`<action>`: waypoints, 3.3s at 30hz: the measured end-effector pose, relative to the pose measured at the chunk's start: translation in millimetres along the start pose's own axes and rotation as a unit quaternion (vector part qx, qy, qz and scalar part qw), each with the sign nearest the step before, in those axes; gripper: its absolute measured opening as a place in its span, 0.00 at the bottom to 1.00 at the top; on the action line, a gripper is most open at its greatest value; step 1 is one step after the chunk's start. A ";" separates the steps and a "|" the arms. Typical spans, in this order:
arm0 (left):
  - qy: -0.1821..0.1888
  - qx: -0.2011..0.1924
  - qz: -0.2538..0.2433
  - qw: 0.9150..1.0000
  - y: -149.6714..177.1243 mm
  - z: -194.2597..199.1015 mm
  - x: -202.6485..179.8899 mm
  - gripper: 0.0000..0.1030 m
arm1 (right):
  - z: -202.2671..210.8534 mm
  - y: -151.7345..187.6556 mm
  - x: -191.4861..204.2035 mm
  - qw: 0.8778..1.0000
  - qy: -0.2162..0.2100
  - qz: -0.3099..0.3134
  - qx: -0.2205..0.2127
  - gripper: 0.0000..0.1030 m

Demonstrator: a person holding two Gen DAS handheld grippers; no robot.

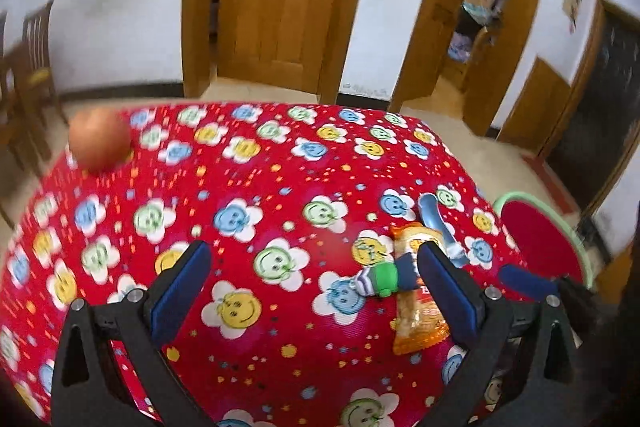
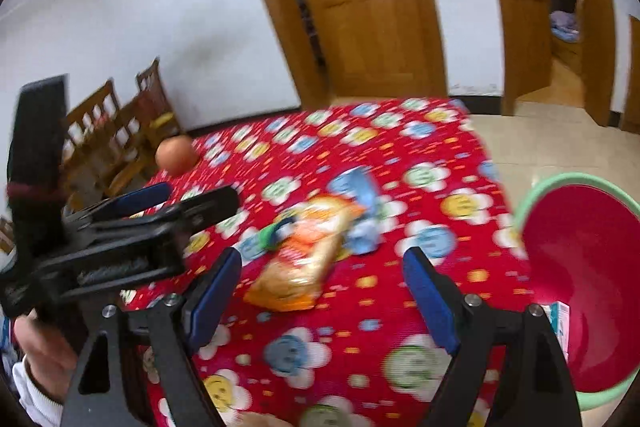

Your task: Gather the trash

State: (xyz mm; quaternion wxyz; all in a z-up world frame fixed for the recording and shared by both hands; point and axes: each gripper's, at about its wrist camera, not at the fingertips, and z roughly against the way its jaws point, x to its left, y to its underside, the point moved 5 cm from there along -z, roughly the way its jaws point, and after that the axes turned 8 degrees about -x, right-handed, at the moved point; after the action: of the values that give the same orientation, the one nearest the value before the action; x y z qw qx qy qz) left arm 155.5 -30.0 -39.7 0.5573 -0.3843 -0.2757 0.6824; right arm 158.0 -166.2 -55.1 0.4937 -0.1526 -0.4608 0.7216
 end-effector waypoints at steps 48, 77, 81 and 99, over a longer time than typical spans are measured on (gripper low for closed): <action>0.076 0.039 0.005 0.996 10.9 -7.7 -30.0 0.06 | 44.5 -4.2 -76.6 0.995 0.042 -0.089 -0.033 0.40; 0.187 0.020 -0.081 0.979 14.8 21.2 -228.0 0.06 | 114.8 14.2 -162.3 0.982 0.082 -0.153 -0.078 0.40; 0.197 0.027 -0.088 0.976 22.1 14.6 -251.7 0.06 | 125.6 24.3 -185.9 0.978 0.098 -0.166 -0.076 0.40; 0.220 0.046 -0.094 0.970 53.0 -16.6 -311.9 0.06 | 154.7 56.9 -241.3 0.967 0.132 -0.208 -0.068 0.40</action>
State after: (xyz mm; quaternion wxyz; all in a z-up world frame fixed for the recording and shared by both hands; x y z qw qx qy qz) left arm 166.3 -346.2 -23.8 0.6834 -0.4713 -0.1491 0.5372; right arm 133.4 -456.6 -76.4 0.6776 -0.1803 -0.4611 0.5439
